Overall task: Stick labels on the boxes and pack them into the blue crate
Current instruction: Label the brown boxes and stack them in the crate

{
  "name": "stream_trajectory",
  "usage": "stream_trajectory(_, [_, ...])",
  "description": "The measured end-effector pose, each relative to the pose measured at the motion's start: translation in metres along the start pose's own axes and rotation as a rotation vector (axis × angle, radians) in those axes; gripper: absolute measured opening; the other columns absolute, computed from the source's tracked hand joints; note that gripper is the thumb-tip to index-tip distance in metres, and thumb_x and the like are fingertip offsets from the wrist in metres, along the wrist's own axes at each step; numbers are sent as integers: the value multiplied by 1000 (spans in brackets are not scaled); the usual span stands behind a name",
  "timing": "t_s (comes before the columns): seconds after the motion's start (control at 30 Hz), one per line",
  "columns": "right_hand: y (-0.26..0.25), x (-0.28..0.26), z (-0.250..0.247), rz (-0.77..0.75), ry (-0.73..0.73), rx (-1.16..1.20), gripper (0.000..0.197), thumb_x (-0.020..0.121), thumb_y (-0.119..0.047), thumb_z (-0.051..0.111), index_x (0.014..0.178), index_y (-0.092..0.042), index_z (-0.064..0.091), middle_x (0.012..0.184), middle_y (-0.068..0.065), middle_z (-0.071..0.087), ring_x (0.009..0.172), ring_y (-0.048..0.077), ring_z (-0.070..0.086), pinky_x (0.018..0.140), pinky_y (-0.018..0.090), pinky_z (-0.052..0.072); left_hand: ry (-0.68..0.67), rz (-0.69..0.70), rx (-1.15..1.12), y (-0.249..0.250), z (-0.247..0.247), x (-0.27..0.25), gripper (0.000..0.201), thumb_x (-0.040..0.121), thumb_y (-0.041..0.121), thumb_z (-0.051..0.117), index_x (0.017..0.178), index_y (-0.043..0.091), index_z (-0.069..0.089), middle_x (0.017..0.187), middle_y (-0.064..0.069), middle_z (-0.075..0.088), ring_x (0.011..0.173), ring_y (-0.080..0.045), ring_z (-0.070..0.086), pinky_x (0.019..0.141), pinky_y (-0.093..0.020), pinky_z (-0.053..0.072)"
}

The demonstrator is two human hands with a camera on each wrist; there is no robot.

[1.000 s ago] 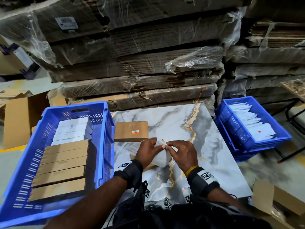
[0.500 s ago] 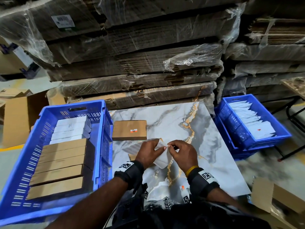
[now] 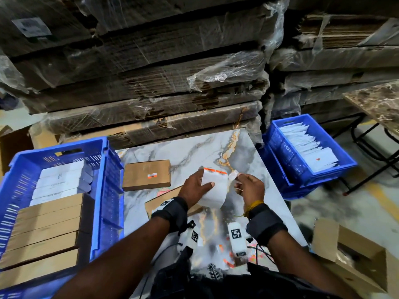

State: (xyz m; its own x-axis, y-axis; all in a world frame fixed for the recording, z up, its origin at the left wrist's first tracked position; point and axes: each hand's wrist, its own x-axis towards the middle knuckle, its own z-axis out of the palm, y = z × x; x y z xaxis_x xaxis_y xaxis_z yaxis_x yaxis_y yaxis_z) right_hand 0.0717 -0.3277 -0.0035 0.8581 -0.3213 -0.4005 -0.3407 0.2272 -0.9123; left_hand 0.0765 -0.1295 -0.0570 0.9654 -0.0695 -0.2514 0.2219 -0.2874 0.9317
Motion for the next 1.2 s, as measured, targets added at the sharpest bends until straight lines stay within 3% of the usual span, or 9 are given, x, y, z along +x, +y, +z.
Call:
stream_trajectory(0.23, [-18,36,-26,-204,59,-220,7,88,-10,65,87,-10,72,77,5,69,60,19,63,57,29,51,-70,-12,-138,41,46,19,36,89,16,70,123,18,60,125,-8,66,116,-26,62,103,-46,47])
stream_trajectory(0.37, [3,46,-27,-268,31,-429,11,86,-11,65,81,-18,71,78,-1,70,71,24,68,69,33,57,-101,-119,-98,8,67,23,48,81,26,74,125,11,61,123,-9,67,115,-26,63,103,-49,46])
stream_trajectory(0.47, [17,43,-21,-286,-39,-549,10,87,-12,66,83,-19,70,82,-1,69,76,19,65,70,15,50,-84,-198,-30,-16,73,12,54,75,34,74,122,11,63,122,-9,67,114,-25,63,102,-44,47])
stream_trajectory(0.57, [31,36,-8,-310,-108,-667,4,87,-24,67,85,-25,70,91,-2,70,80,16,65,75,27,53,-59,-304,32,-31,70,-4,44,81,30,75,117,9,64,122,-13,66,115,-28,61,100,-42,47])
stream_trajectory(0.67, [50,30,15,-409,-192,-879,8,89,-29,63,89,-27,71,103,-4,69,86,19,66,76,30,50,-12,-458,200,-45,58,-22,62,84,40,72,134,10,54,132,-7,57,124,-27,54,105,-36,40])
stream_trajectory(0.77, [66,16,38,-537,-301,-1026,13,90,-29,59,95,-29,71,108,-6,66,90,18,66,70,28,46,160,-506,253,-40,38,-42,32,92,30,64,118,13,66,117,-4,66,108,-23,60,92,-32,45])
stream_trajectory(0.9, [87,-5,68,-751,-434,-1114,12,88,-31,58,90,-26,70,96,-1,65,78,25,66,55,29,47,290,-646,-412,-27,6,-56,30,98,22,55,78,1,64,57,-6,63,48,-21,59,48,-27,48])
stream_trajectory(1.03, [99,-21,91,-940,-547,-1159,26,86,-35,45,78,-25,68,84,-2,62,57,23,63,42,26,42,368,-657,-700,-26,-18,-67,39,96,42,58,88,6,68,67,-6,66,51,-16,65,57,-30,56])
stream_trajectory(1.2, [119,-27,102,-991,-736,-1236,26,88,-35,45,89,-26,70,88,-3,61,60,23,64,42,30,45,430,-712,-764,-45,-39,-74,30,88,35,70,85,5,69,76,-10,68,70,-27,66,80,-46,59])
